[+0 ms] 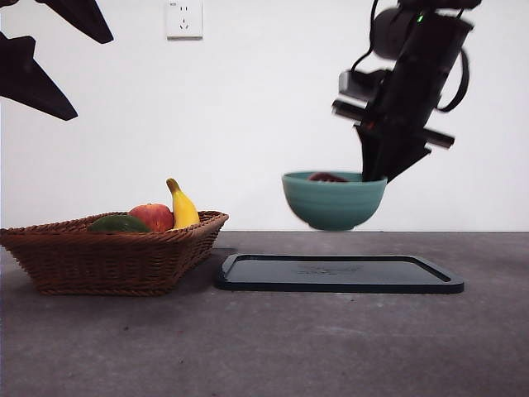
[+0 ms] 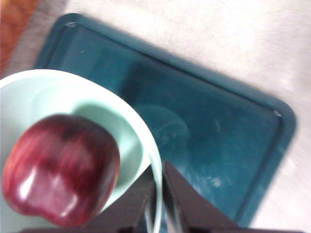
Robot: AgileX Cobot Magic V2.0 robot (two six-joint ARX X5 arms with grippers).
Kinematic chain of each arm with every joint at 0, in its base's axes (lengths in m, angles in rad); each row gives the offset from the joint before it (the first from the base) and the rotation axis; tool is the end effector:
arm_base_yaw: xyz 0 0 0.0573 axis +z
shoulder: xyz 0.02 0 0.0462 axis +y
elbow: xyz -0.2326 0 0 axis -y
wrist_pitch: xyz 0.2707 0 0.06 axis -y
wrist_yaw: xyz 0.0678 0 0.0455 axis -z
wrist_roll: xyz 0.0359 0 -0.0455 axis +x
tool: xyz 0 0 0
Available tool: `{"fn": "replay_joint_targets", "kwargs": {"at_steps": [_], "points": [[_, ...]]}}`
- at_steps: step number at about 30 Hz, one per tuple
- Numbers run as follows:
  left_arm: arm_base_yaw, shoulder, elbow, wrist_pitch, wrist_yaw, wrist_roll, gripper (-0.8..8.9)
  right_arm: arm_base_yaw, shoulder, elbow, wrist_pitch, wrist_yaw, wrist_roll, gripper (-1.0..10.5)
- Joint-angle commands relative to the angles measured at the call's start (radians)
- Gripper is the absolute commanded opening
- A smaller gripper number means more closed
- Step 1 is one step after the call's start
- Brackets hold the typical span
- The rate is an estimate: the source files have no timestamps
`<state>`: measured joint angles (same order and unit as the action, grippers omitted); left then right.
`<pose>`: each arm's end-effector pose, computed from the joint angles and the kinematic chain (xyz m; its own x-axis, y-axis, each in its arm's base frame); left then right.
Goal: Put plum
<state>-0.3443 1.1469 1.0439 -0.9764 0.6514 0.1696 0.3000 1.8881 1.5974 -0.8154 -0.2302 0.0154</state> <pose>0.2235 -0.1033 0.2624 0.1486 -0.6974 -0.7011 0.6701 0.5924 -0.4472 0.3942 0.1305 0.2125 0.3494 0.3469 -0.8704 -0.3722 0.9039 0.2109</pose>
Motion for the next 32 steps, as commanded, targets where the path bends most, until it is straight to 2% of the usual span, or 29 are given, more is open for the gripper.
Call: {"fn": "replay_joint_targets", "kwargs": {"at_steps": [1, 10, 30, 32], "points": [[-0.004, 0.007, 0.004, 0.005, 0.004, 0.001, 4.03, 0.004, 0.060, 0.042, 0.004, 0.000, 0.007, 0.1], [-0.004, 0.007, 0.004, 0.004, 0.004, 0.001, 4.02, 0.003, 0.145, 0.048, 0.039, 0.003, 0.007, 0.1], [-0.004, 0.007, 0.004, 0.004, 0.004, 0.001, 4.03, 0.005, 0.177, 0.048, 0.029, -0.002, 0.007, 0.1], [-0.004, 0.007, 0.004, 0.004, 0.004, 0.001, 4.03, 0.005, 0.177, 0.048, 0.030, -0.001, 0.008, 0.6]]}}
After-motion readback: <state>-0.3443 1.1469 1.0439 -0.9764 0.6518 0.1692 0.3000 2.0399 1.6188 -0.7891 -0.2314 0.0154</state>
